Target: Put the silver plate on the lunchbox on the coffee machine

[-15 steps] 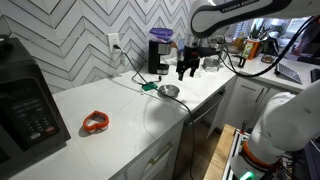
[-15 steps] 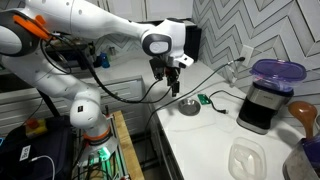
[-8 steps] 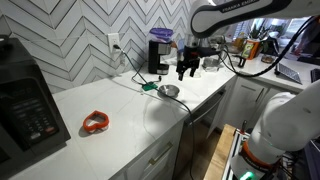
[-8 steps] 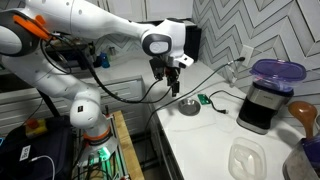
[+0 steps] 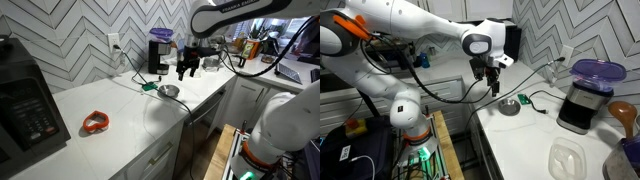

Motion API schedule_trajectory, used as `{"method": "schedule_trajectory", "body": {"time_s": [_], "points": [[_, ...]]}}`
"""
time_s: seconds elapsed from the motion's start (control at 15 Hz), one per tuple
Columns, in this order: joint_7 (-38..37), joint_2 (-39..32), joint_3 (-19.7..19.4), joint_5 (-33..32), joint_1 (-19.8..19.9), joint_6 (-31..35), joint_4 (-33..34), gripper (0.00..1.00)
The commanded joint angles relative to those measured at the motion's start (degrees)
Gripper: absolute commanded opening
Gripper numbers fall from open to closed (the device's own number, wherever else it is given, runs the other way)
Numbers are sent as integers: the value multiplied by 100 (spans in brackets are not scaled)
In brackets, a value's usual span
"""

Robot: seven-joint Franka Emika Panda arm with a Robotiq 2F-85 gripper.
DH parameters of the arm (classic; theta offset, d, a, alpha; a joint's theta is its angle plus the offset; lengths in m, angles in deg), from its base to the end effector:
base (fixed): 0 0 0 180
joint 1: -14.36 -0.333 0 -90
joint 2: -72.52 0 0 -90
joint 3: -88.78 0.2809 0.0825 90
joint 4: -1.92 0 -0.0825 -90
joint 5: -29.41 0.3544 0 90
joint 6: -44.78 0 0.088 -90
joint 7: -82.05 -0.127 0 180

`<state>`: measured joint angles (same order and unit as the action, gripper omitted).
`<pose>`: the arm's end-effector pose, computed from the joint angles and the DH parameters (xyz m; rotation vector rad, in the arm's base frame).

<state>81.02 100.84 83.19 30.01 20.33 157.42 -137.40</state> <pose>0.3838 -0.0782 0.4441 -3.0703 0.3277 -0.0483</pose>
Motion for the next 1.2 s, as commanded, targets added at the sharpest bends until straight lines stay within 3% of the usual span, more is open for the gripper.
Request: {"method": "schedule_trajectory", "body": {"time_s": [0.0, 0.2, 0.47, 0.8, 0.87, 1.13], "points": [[-70, -132, -280, 36, 272, 237, 200, 100], [125, -448, -736, 148, 542, 458, 359, 100], [1180, -1281, -1438, 1268, 346, 380, 681, 100], [1685, -2316, -1364, 2055, 403, 120, 1121, 100], [1492, -1924, -1212, 1803, 470, 366, 800, 100], [1500, -2086, -1150, 1825, 492, 372, 896, 100]]}}
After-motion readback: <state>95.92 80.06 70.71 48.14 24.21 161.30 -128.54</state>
